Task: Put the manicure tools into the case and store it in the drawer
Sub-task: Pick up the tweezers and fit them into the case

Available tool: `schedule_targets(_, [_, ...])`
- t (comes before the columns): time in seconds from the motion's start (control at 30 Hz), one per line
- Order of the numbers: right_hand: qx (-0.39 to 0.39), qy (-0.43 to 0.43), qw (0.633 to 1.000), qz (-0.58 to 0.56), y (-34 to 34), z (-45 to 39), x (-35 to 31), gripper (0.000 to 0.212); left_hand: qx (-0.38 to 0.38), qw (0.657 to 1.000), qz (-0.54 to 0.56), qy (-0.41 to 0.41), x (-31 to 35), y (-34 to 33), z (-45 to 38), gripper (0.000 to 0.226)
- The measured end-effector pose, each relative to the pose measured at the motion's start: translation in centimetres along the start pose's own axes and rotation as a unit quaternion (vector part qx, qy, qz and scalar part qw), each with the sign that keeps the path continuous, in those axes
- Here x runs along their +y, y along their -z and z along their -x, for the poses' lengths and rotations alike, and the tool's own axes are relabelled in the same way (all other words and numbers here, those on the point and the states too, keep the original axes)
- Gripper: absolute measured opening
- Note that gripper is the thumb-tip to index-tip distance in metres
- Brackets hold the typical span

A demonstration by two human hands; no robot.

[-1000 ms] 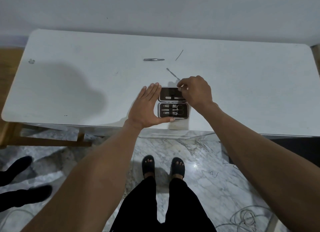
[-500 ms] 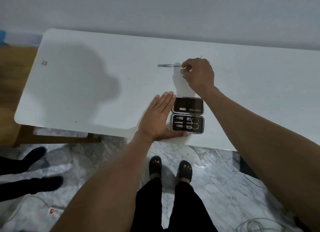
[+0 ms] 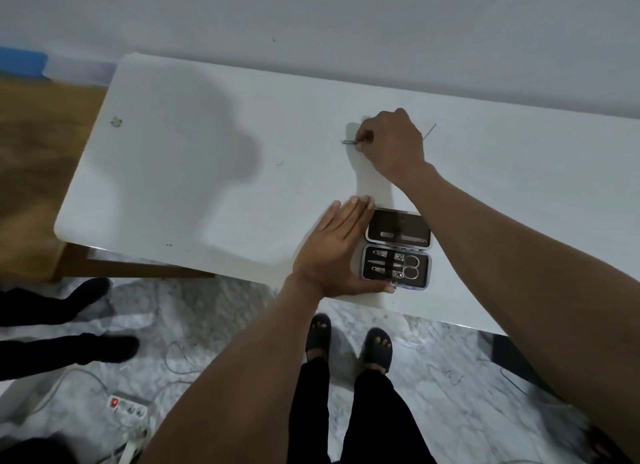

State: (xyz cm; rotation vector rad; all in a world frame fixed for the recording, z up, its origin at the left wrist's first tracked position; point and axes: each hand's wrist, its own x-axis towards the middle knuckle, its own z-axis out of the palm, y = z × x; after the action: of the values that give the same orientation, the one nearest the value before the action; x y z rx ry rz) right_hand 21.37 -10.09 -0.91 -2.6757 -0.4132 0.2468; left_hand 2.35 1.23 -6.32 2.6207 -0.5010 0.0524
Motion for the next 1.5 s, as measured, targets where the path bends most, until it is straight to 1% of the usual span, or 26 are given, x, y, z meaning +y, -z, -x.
schedule_targets(0.13, [0.030,-0.039,0.997,-0.064,1.0,0.8,0.2,0.011,-0.005,1.000,-0.025,-0.006,0.0,0.0,0.0,0.136])
schedule_targets(0.3, [0.070,-0.081,0.980,-0.167,3.3,2.2,1.0,0.008,-0.059,0.996,-0.059,0.013,0.1,0.3,-0.3,0.140])
schedule_targets(0.37, [0.080,-0.094,0.971,-0.206,4.1,3.0,1.3,0.012,-0.076,0.995,-0.064,0.022,0.2,0.5,-0.3,0.140])
schedule_targets(0.5, [0.081,-0.102,0.955,-0.266,5.5,5.5,1.5,0.028,-0.067,0.996,-0.056,0.028,0.4,0.6,-0.2,0.139])
schedule_targets(0.57, [0.084,-0.096,0.952,-0.277,5.9,6.9,1.6,0.036,-0.058,0.996,-0.058,0.025,0.4,0.6,-0.2,0.139])
schedule_targets(0.67, [0.097,-0.102,0.946,-0.294,6.2,9.0,2.0,0.031,-0.052,0.997,-0.053,0.022,0.5,0.6,-0.1,0.138])
schedule_targets(0.73, [0.103,-0.118,0.933,-0.324,6.4,10.5,2.1,0.025,-0.053,0.997,-0.051,0.021,0.5,0.7,-0.1,0.137])
schedule_targets(0.83, [0.110,-0.129,0.915,-0.367,6.6,12.5,2.2,0.026,-0.056,0.997,-0.056,0.021,0.5,0.6,-0.1,0.137])
schedule_targets(1.03, [0.120,-0.149,0.910,-0.369,6.0,15.0,3.2,0.021,-0.042,0.997,-0.058,0.020,0.7,0.4,0.1,0.138])
schedule_targets(1.2, [0.103,-0.146,0.920,-0.349,4.9,16.5,4.4,0.023,-0.038,0.998,-0.045,0.024,0.7,0.4,0.2,0.138])
schedule_targets(1.33, [0.082,-0.157,0.930,-0.321,4.1,17.3,5.4,0.008,-0.039,0.998,-0.039,0.026,0.8,0.4,0.2,0.138])
schedule_targets(1.5, [0.091,-0.198,0.923,-0.318,3.0,17.8,6.4,0.002,-0.040,0.998,-0.043,0.027,0.7,0.4,0.3,0.137])
